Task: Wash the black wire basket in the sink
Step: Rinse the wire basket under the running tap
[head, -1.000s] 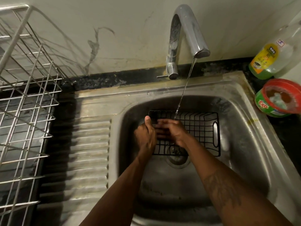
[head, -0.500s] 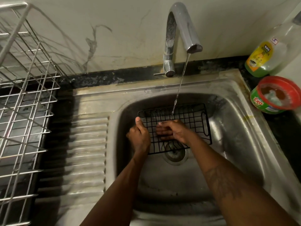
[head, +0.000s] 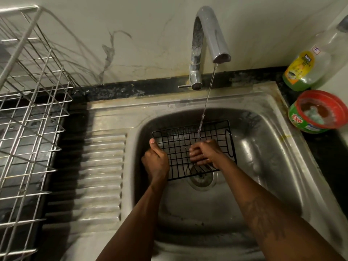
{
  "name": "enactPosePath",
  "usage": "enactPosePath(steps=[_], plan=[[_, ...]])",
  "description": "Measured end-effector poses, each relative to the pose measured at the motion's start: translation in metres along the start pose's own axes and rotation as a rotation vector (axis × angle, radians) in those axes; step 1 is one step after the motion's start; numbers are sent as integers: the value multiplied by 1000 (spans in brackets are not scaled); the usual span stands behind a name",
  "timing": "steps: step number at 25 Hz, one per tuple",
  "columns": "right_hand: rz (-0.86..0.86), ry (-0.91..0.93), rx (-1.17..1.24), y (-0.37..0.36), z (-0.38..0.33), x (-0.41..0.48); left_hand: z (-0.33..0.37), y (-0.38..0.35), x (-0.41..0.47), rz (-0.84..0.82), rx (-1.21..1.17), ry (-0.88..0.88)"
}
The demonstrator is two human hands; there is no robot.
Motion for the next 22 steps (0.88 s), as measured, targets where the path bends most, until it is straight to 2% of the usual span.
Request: enactPosePath(steps=[3,5,7,8,11,12,14,16,17,19,22], plan=[[204,204,454,24,-16,2,0,0,2,1,-25,-32],[309,259,669,28,-18,5,0,-3,3,-12,-43,-42],[229,248,819,10,-19,13,-3,-7,7,-28,-61,-38],[142,206,738,-4,-17,13,-3,-9,9,-40,-60,-34],[-167,12,-2,-52,-4,8,7,-13,13,-102,-55,-80],[-196,-6,-67,-54,-4,9,10,-14,13,-116,-51,-104],[-123,47,174,-37,-16,15,12,-20,16,-128,-46,-134],[50,104,544,-5,-23,23,6,-29,22,-146,-38,-124],[107,130,625,2,-23,25,1,-36,25,-161,-22,-114],[80,158,618,-8,-21,24,0,-42,25,-172,-15,-102],[-111,45,305,-56,-10,16,4,-39,22,-162,-46,-97]])
Point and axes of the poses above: each hand's wrist, its own x-axis towards the middle knuckle, its own y-axis out of the back of the hand, z = x × y, the point moved 10 cm from there along x, towards the middle knuckle, and after that the axes turned 8 degrees about -z, right-handed, at the moved point
